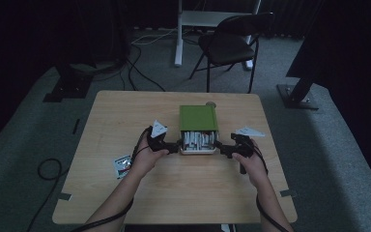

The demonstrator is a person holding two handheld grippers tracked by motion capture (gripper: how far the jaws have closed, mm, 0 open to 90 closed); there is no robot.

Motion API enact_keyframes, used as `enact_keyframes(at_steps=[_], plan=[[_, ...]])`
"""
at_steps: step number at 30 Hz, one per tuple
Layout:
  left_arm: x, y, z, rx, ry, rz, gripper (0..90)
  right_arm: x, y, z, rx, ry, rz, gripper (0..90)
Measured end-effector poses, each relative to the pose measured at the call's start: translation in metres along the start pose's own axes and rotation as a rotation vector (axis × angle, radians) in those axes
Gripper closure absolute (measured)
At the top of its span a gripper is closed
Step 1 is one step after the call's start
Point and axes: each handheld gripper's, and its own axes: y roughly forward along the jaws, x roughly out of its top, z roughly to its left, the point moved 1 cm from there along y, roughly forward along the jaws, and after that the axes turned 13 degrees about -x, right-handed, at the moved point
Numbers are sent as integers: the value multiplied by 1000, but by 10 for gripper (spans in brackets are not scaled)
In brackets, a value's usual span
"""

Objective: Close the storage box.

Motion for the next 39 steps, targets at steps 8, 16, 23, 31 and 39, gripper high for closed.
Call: enact_keyframes(at_steps=[8,16,23,31,39], plan=[[1,2,3,9,-7,-13,126,2,4,0,-17,9,3,125],[3,4,4,26,-7,-5,125,2,6,0,-29,29,-1,124],[4,4,5,35,-1,-1,125,3,8,1,-34,35,-1,121],[2,4,2,11,-26,-19,139,2,9,5,-19,38,-10,129],[3,-2,-7,-36,-39,-36,150,3,3,8,-11,57,-34,127]])
